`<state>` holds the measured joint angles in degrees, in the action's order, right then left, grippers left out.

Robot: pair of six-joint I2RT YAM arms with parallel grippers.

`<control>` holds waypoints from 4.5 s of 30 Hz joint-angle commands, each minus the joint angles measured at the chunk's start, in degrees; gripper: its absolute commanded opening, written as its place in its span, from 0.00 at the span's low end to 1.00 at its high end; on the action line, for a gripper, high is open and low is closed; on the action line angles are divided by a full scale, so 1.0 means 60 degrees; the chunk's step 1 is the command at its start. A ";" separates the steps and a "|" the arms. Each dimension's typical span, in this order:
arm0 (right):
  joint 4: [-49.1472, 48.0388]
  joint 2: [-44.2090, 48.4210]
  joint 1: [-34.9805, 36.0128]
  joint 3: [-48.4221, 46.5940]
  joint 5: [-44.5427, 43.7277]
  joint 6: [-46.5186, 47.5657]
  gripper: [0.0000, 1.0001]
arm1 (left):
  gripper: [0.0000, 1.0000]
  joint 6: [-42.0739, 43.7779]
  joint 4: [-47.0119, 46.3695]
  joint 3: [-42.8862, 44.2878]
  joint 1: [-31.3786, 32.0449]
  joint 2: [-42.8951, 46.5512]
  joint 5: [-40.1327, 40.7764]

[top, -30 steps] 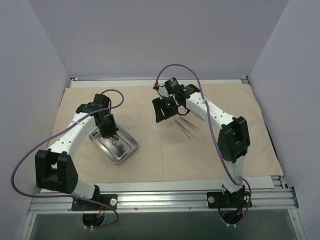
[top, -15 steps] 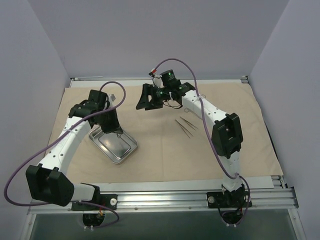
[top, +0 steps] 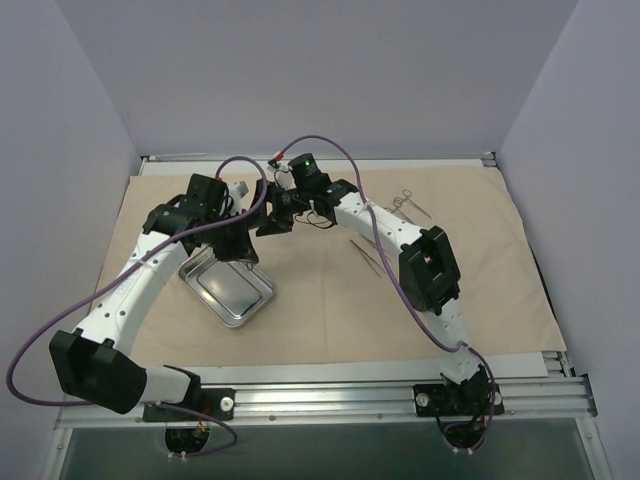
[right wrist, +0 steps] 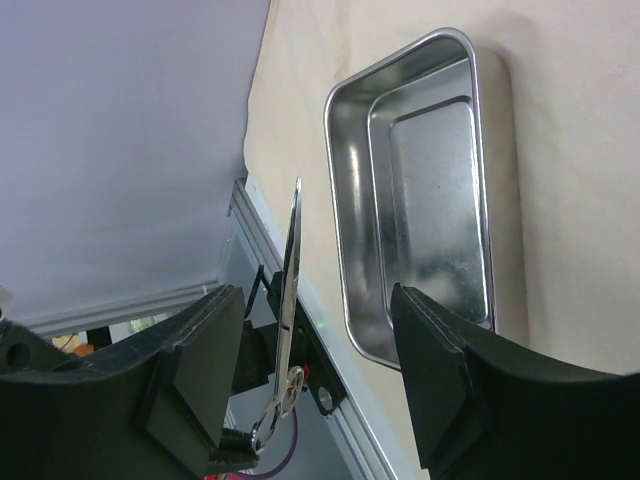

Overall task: Open and lay out the surgical kit
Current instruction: Place the medical item in the surgical kit.

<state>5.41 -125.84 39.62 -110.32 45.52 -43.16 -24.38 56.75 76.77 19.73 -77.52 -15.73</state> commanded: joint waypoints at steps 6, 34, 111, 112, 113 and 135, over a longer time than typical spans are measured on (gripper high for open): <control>-0.0257 -0.0208 0.0179 -0.0465 0.0543 -0.0351 0.49 | 0.02 0.0372 -0.0157 0.0681 0.0418 -0.0088 -0.0118; -1.0845 0.2939 -0.1387 0.5231 0.1364 -0.5067 0.00 | 0.68 0.0446 -0.1723 0.0388 -0.0417 0.0791 -0.2503; 0.8033 0.5432 0.1834 0.1160 -0.4831 1.8091 0.59 | 0.02 0.0344 -0.2719 -0.0725 0.0726 -0.1012 -0.7340; 0.8092 0.5446 0.1907 0.1262 -0.4861 1.8091 0.58 | 0.02 0.0299 -0.2836 -0.0754 0.0784 -0.0968 -0.7369; 0.8136 0.5461 0.2024 0.1336 -0.4876 1.8149 0.57 | 0.02 0.0270 -0.2852 -0.0740 0.0814 -0.0938 -0.7384; 0.8005 0.5842 0.2538 0.2684 -0.6077 1.8692 0.34 | 0.02 0.0416 -0.2632 -0.0505 0.1576 -0.1011 -0.7516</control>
<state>50.96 -93.30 54.48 -95.22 11.11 68.23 -23.29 41.56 70.54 29.02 -84.09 -58.28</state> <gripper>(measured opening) 0.348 0.053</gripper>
